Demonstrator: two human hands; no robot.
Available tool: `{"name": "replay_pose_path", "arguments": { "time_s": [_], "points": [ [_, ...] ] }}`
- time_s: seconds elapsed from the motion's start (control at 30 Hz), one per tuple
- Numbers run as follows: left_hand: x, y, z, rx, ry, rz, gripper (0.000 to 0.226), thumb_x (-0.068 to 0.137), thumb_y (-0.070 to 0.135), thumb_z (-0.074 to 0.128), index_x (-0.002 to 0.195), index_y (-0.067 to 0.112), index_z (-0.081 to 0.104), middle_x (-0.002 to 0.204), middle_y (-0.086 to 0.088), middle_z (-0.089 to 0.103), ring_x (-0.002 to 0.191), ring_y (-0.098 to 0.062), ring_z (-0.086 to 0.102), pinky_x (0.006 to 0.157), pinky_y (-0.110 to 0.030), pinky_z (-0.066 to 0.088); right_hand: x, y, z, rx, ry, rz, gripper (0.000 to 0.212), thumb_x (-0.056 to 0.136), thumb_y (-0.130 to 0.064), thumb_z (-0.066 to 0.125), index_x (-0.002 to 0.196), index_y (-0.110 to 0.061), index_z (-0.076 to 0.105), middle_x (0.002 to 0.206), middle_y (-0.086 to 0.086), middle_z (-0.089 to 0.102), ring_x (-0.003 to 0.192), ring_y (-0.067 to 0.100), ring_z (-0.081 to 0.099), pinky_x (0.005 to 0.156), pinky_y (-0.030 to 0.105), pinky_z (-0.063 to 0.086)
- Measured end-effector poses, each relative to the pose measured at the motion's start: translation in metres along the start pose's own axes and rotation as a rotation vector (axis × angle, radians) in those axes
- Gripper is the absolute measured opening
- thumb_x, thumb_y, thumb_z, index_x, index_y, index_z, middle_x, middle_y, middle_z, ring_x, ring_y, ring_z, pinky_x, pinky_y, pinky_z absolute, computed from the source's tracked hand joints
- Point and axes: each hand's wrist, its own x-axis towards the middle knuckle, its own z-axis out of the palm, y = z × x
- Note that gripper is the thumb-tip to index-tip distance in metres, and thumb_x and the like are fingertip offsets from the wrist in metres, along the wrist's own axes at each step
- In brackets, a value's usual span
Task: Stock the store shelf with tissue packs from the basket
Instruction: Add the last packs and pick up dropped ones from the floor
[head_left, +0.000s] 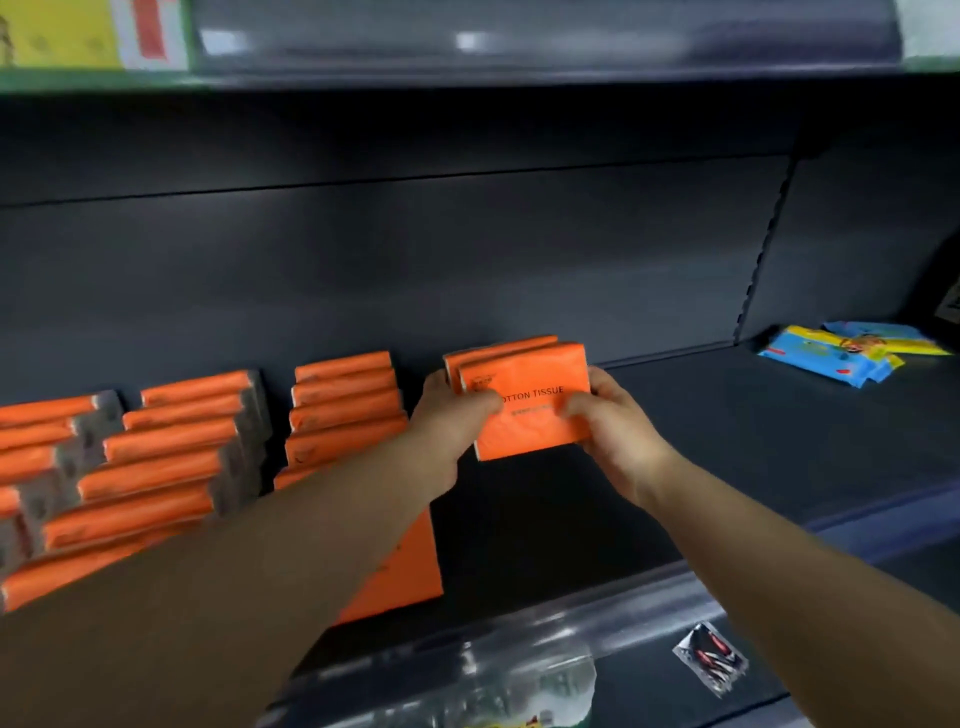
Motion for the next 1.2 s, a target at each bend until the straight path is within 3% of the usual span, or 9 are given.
{"name": "replay_pose_path", "arguments": {
  "time_s": [0.17,0.3,0.4,0.6,0.7,0.77,0.9,1.07,1.2],
  "points": [
    [0.025,0.003,-0.006,0.006,-0.002,-0.060,0.045,0.083,0.007,0.060,0.127,0.016,0.052,0.120,-0.006,0.062,0.099,-0.021,0.060,0.079,-0.035,0.051,0.029,0.015,0.010,-0.016,0.012,0.020,0.026,0.083,0.004,0.047,0.094,-0.018,0.055,0.094,0.007,0.061,0.094,0.025,0.056,0.093,0.043,0.044],
    [0.045,0.003,-0.011,0.027,-0.011,-0.126,0.053,0.083,0.005,0.060,0.133,0.016,0.046,0.128,-0.008,0.057,0.114,-0.027,0.056,0.097,-0.047,0.047,0.051,0.027,0.017,-0.028,0.013,0.032,0.028,0.083,0.003,0.048,0.094,-0.021,0.056,0.092,0.004,0.063,0.094,0.023,0.058,0.092,0.041,0.045],
    [0.057,0.003,-0.013,0.054,0.017,-0.164,0.054,0.084,0.001,0.060,0.134,0.012,0.045,0.129,-0.011,0.056,0.115,-0.029,0.056,0.097,-0.049,0.048,0.064,0.033,0.021,-0.044,-0.005,0.042,0.029,0.082,0.003,0.047,0.095,-0.021,0.056,0.090,0.002,0.062,0.092,0.021,0.057,0.088,0.037,0.045],
    [0.074,0.010,-0.009,0.088,0.025,-0.189,0.048,0.089,-0.005,0.053,0.134,0.009,0.044,0.128,-0.013,0.057,0.087,-0.022,0.059,0.062,-0.036,0.049,0.083,0.037,0.025,-0.086,-0.006,0.053,0.030,0.082,0.003,0.046,0.096,-0.022,0.055,0.095,0.004,0.060,0.093,0.020,0.054,0.089,0.036,0.044],
    [0.082,0.011,-0.007,0.121,0.036,-0.196,0.049,0.090,-0.006,0.052,0.135,0.009,0.042,0.129,-0.013,0.056,0.073,-0.017,0.055,0.053,-0.032,0.045,0.088,0.040,0.025,-0.099,-0.004,0.057,0.030,0.084,0.003,0.046,0.096,-0.023,0.053,0.098,0.005,0.060,0.094,0.020,0.054,0.092,0.036,0.044],
    [0.087,0.011,-0.007,0.132,0.031,-0.214,0.049,0.091,-0.005,0.053,0.136,0.010,0.042,0.128,-0.012,0.056,0.075,-0.018,0.056,0.054,-0.033,0.045,0.091,0.041,0.025,-0.109,-0.005,0.060,0.030,0.085,0.003,0.046,0.100,-0.022,0.053,0.102,0.007,0.060,0.096,0.021,0.055,0.093,0.037,0.045],
    [0.096,0.008,-0.008,0.174,0.024,-0.237,0.049,0.090,-0.003,0.055,0.136,0.010,0.042,0.129,-0.013,0.055,0.101,-0.024,0.059,0.077,-0.040,0.052,0.095,0.045,0.027,-0.129,-0.009,0.058,0.031,0.086,0.005,0.045,0.102,-0.021,0.051,0.101,0.008,0.060,0.096,0.021,0.055,0.093,0.037,0.044],
    [0.099,0.004,-0.009,0.217,0.013,-0.209,0.041,0.092,-0.004,0.051,0.131,0.010,0.046,0.124,-0.013,0.059,0.081,-0.019,0.059,0.056,-0.033,0.047,0.098,0.056,0.027,-0.152,-0.019,0.059,0.037,0.087,0.004,0.044,0.111,-0.024,0.052,0.097,0.000,0.061,0.095,0.016,0.057,0.085,0.028,0.045],
    [0.103,0.002,-0.006,0.227,0.013,-0.205,0.038,0.093,-0.004,0.049,0.129,0.009,0.048,0.124,-0.012,0.061,0.073,-0.016,0.055,0.060,-0.033,0.047,0.101,0.062,0.028,-0.143,0.002,0.081,0.044,0.086,0.004,0.044,0.122,-0.021,0.050,0.104,0.003,0.061,0.103,0.020,0.056,0.096,0.035,0.043]
  ]
}}
